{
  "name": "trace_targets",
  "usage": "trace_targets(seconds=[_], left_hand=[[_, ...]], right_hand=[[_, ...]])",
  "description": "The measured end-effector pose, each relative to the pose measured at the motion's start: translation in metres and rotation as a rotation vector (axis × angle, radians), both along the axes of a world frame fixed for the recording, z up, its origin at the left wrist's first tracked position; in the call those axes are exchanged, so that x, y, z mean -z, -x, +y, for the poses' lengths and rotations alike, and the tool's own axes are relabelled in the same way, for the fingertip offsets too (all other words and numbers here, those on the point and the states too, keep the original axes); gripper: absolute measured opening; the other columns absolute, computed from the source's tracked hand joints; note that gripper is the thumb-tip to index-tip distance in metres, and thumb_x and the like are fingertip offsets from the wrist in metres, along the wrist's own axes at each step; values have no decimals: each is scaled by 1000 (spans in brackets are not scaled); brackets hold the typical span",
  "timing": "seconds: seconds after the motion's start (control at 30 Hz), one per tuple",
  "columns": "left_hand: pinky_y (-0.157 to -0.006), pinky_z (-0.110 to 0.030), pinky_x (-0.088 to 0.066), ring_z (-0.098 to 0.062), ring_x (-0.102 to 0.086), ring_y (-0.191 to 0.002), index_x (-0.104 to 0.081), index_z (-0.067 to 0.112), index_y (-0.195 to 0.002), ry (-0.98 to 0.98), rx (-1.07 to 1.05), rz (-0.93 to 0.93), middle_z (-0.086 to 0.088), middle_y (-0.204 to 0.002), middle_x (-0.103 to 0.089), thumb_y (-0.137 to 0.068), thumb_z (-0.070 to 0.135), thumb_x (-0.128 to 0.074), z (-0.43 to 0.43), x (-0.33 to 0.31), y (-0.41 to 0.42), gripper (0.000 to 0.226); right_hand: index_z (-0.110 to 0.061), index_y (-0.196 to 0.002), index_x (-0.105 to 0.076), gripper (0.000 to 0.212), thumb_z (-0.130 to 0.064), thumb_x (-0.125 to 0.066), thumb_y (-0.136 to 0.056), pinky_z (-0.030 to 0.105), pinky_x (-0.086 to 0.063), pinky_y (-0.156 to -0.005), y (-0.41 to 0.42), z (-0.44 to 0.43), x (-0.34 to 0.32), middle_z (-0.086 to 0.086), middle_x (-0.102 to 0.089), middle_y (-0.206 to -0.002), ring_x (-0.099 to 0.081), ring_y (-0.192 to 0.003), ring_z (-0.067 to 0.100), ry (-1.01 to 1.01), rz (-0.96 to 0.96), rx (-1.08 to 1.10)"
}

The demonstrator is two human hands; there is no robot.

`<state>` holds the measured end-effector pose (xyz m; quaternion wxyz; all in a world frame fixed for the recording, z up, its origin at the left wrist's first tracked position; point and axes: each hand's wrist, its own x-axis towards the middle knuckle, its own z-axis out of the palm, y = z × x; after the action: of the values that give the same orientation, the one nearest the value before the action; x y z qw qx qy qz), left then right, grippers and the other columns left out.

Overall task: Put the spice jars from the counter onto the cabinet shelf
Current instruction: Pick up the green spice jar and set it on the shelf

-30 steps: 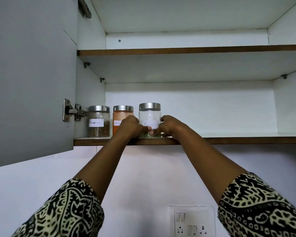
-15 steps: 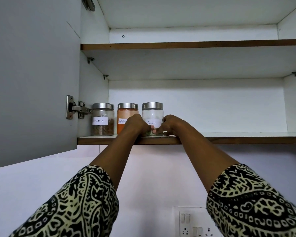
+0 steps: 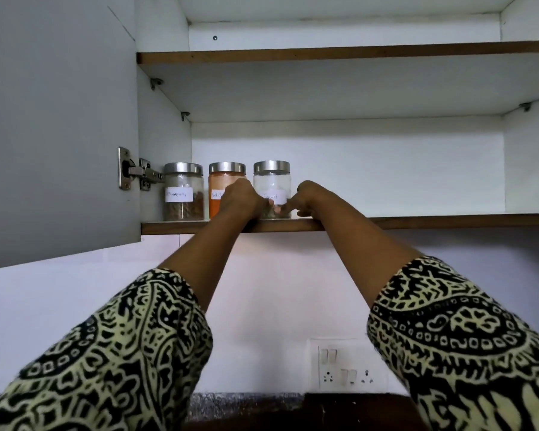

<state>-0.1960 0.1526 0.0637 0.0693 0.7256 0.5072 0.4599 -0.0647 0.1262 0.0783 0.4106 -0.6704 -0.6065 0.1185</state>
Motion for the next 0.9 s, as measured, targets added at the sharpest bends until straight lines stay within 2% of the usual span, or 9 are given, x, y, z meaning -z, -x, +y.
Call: trace_targets(seconds=[0.1,0.17,0.23,0.3,0.4,0.57,0.77,0.87,0.9], left_hand=[[-72,-31,-45,-27,-63,-98,-66,0,-105,-68,58,1,-14,-104,-68,-82,27,-71,-20,7,2,36],[-88,-33,-50,-24,-62,-106,-64,4,-117,-141,148,-67,-11,-116,-67,-84,23,-70,-40,21,5,39],[-95,-29,-48,-16,-61,-111,-59,9,-126,-220,256,-182,-4,-126,-63,-84,20,-69,-61,39,9,44],[-94,-24,-47,-12,-61,-110,-60,10,-126,-252,355,-253,-2,-124,-64,-85,17,-68,-81,66,11,43],[-89,-20,-47,-8,-62,-107,-64,14,-122,-200,409,-261,3,-119,-67,-84,22,-70,-101,116,14,39],[-81,-9,-43,-3,-61,-108,-64,22,-123,63,448,-199,10,-120,-65,-83,26,-70,-117,215,17,40],[-98,-28,-47,-10,-60,-112,-58,21,-128,436,488,0,1,-120,-66,-78,30,-75,-127,343,22,54],[-97,-21,-42,-9,-54,-119,-47,23,-137,628,541,195,2,-131,-59,-80,29,-73,-136,391,28,63],[-96,-18,-39,-5,-50,-119,-43,22,-140,700,576,256,3,-134,-55,-81,28,-73,-143,405,32,67]], right_hand=[[0,-131,-44,66,-17,-76,-76,36,-47,-97,0,-24,7,15,-55,-128,-57,-115,29,-84,-41,16],[-5,-135,-44,69,-19,-76,-76,32,-44,-98,1,-47,18,11,-54,-132,-54,-118,25,-168,-52,-8],[-9,-133,-49,68,-22,-79,-73,28,-44,-96,5,-72,34,5,-58,-127,-56,-114,19,-295,-19,-54],[-10,-130,-53,65,-23,-80,-72,25,-46,-95,7,-100,59,2,-61,-121,-57,-109,14,-380,34,-94],[-13,-127,-56,59,-23,-79,-73,22,-46,-91,5,-131,108,-1,-63,-120,-58,-108,10,-366,59,-137],[-20,-124,-59,52,-24,-77,-75,21,-47,-91,-3,-160,211,-6,-66,-115,-61,-104,7,-144,63,-153],[-15,-123,-59,54,-18,-79,-73,28,-52,-91,-9,-173,357,-5,-66,-107,-63,-96,10,253,181,-174],[-19,-120,-58,51,-23,-78,-73,21,-52,-83,-5,-180,416,-6,-66,-109,-64,-100,12,479,14,-230],[-19,-121,-56,52,-23,-77,-73,23,-51,-85,-2,-183,435,-3,-64,-115,-62,-105,14,544,-79,-277]])
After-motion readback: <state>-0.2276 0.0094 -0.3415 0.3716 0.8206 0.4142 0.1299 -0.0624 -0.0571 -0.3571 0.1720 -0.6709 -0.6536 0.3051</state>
